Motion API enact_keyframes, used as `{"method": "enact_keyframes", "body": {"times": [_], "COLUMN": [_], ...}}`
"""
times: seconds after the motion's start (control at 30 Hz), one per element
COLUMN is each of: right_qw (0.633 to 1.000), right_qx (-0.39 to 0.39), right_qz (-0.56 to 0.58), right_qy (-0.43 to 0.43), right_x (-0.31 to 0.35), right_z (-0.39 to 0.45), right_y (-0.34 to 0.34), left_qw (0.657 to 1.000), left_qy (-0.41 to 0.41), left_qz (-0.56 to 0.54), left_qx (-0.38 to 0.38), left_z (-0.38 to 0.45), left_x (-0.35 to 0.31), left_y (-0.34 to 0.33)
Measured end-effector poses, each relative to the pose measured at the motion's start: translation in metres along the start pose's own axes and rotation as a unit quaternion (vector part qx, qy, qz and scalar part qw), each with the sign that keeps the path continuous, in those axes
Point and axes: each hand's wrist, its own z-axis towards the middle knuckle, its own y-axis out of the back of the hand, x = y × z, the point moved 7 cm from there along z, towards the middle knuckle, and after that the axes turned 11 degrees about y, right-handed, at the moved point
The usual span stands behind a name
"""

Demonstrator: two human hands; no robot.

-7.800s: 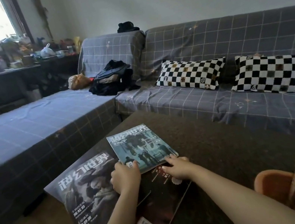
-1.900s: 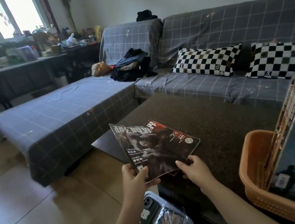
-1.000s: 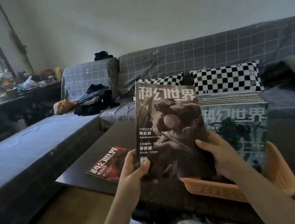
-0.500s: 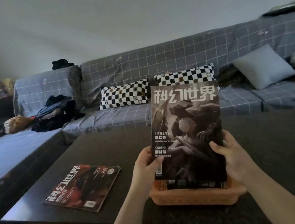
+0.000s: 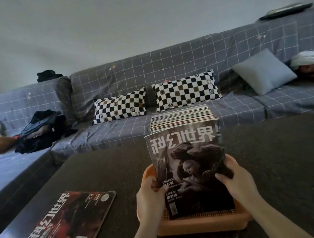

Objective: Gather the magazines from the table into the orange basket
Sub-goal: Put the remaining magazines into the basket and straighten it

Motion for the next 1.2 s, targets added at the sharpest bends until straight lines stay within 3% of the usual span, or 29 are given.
{"method": "enact_keyframes", "body": {"times": [0.23, 0.63, 0.77, 1.07, 1.2], "right_qw": [0.995, 0.993, 0.99, 0.993, 0.995], "right_qx": [-0.085, -0.115, -0.103, -0.062, -0.057], "right_qz": [-0.052, -0.028, -0.095, -0.095, -0.083], "right_qy": [0.006, -0.031, -0.002, 0.023, 0.027], "right_x": [0.003, -0.002, 0.001, 0.004, 0.003], "right_z": [-0.004, -0.006, -0.007, -0.008, -0.007], "right_y": [0.007, 0.01, 0.01, 0.007, 0.006], "left_qw": [0.997, 0.997, 0.995, 0.984, 0.986], "left_qy": [-0.051, -0.044, -0.081, -0.136, -0.117], "left_qz": [0.013, -0.032, 0.014, 0.084, 0.092], "left_qx": [-0.059, -0.064, -0.061, -0.082, -0.069], "left_z": [-0.01, -0.01, -0.014, -0.02, -0.018], "left_x": [-0.008, -0.006, -0.01, -0.016, -0.017], "left_y": [0.006, 0.005, 0.004, 0.0, 0.001]}}
